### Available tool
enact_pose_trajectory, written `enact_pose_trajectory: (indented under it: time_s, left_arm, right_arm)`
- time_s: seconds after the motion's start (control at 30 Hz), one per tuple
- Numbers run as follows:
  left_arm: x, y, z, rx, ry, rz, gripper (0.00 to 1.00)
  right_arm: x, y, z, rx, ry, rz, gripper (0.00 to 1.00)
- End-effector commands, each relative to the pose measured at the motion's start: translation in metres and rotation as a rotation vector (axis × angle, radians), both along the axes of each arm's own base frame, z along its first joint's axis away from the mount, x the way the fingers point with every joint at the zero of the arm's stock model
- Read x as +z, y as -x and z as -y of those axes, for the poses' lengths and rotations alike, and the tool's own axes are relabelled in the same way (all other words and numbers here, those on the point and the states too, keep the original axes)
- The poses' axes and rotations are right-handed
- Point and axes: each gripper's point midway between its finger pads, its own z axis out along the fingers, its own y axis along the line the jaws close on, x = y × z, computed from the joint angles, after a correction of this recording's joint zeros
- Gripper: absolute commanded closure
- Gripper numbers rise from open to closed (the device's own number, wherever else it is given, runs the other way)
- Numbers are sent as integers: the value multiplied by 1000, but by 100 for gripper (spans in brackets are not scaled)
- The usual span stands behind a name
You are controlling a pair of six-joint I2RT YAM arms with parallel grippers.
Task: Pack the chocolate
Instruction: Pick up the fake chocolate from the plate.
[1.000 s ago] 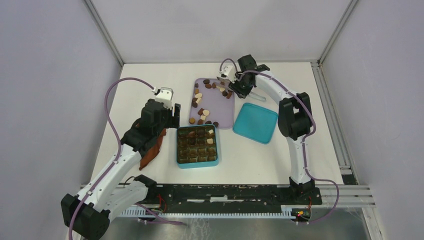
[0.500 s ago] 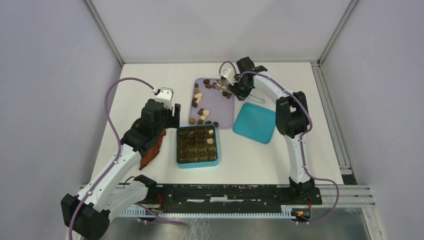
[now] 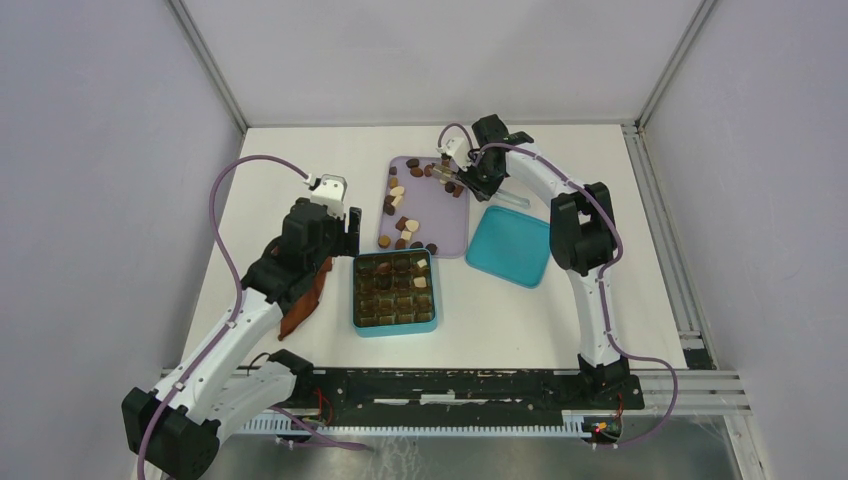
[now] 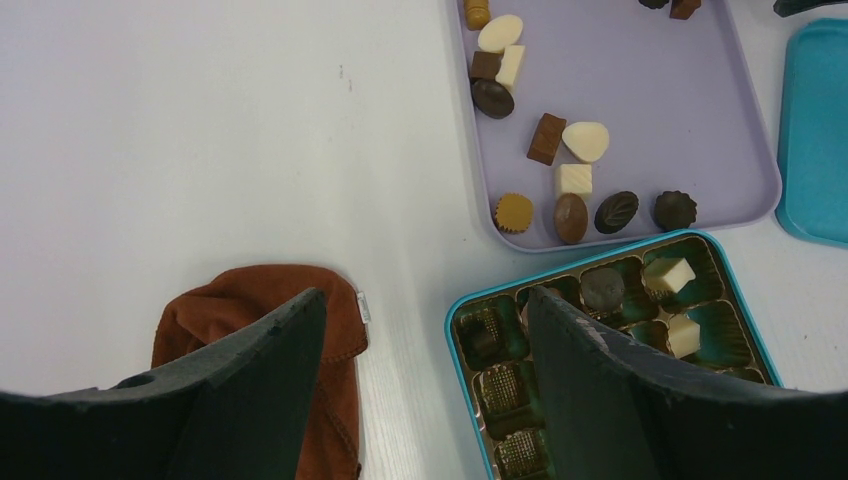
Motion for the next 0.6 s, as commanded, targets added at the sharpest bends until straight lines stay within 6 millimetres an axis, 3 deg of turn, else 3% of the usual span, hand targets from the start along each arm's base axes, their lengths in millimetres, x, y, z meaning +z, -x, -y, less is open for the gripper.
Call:
enact_pose_trajectory:
  time_s: [0.0,0.13,0.57]
  left_arm:
    - [15,-3,0,-19,-7,51,20]
    - [16,-2,-1,-19,-5,55,20]
    - [20,0,-2,-17,3,70,20]
  right_arm:
    - [32,-11,-1,-23,-28,79,91]
    - [41,-7,-1,-22,-43,88,100]
    - [55,32,-4,24,-126,52,100]
